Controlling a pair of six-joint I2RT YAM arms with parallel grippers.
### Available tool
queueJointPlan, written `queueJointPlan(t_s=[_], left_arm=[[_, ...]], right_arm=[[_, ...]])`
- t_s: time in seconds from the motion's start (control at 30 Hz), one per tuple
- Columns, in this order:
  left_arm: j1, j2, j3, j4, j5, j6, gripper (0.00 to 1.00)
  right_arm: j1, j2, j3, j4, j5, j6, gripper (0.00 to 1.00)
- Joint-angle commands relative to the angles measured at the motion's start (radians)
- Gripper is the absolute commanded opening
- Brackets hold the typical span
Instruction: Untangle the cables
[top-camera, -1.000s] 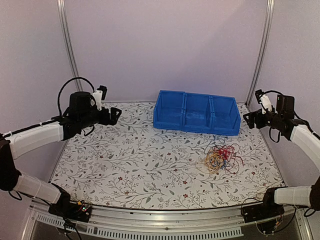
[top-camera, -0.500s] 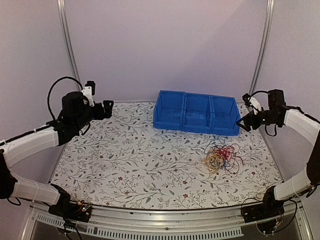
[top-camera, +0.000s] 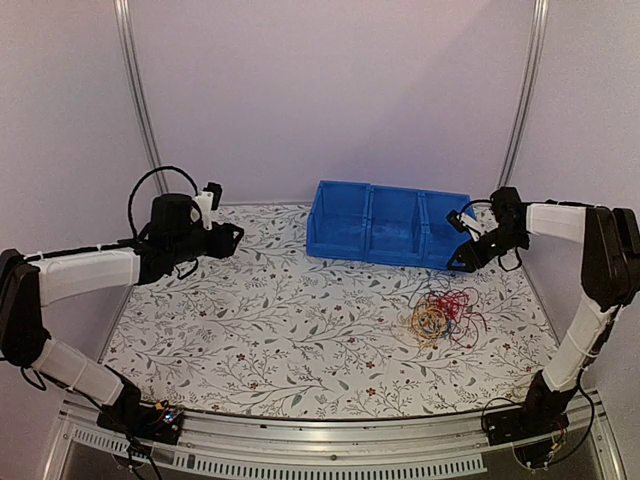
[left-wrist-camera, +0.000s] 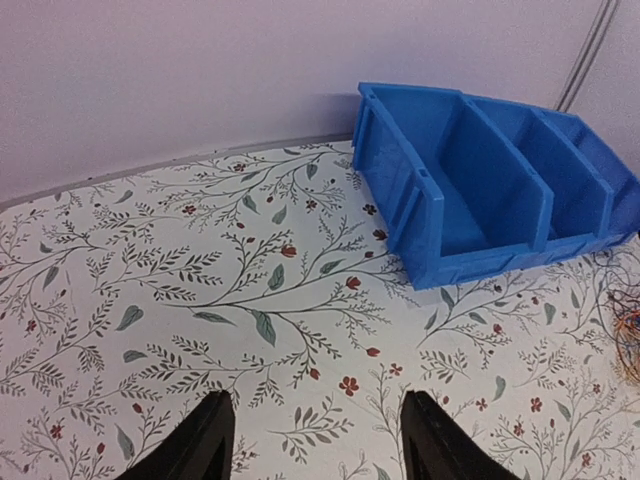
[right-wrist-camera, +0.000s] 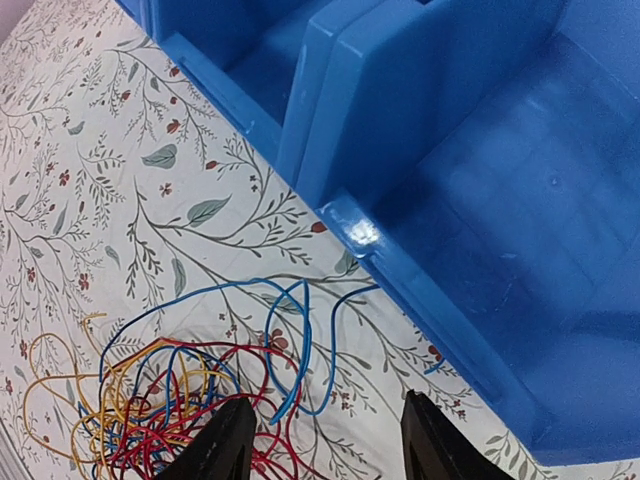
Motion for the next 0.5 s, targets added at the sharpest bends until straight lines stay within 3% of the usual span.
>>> queueJointPlan(t_s=[0.0, 0.17, 0.27, 0.47], left_arm=[[-0.004, -0.009, 0.013, 0.055, 0.1, 0.035, 0.57], [-0.009, -0.032, -0.02, 0.104, 0.138, 0.044, 0.59], [-0.012, -0.032, -0.016, 0.102, 0.14, 0.048, 0.59], [-0.029, -0.019, -0.016, 0.102, 0.137, 0.07, 0.6]], right_arm=[[0.038, 0.034, 0.014, -0.035, 0.001, 0.012, 0.59], [0.052, 0.082, 0.025, -0.029, 0.006, 0.051, 0.61], [0.051, 0.126, 0.059, -0.052, -0.012, 0.071, 0.57], [0.054, 0.153, 0.101, -0.079, -0.08, 0.087, 0.31]])
